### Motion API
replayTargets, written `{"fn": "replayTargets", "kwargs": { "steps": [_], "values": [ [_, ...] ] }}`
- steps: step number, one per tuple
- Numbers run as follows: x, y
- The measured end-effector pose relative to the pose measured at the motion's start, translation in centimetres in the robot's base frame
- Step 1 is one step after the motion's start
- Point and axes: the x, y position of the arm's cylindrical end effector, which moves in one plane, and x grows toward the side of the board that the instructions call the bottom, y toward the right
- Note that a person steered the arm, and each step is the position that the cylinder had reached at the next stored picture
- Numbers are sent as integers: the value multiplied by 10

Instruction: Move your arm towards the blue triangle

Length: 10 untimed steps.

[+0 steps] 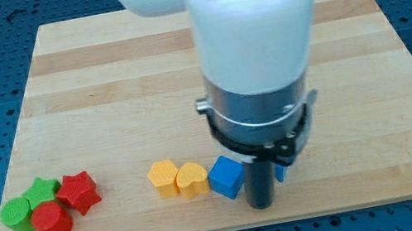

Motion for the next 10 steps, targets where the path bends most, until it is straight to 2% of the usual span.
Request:
{"fn": "replayTargets", "kwargs": {
  "steps": [2, 3, 4, 10],
  "values": [
    [2, 105],
    [-27, 132],
    [-51, 131],
    [-46, 43]
  ]
}}
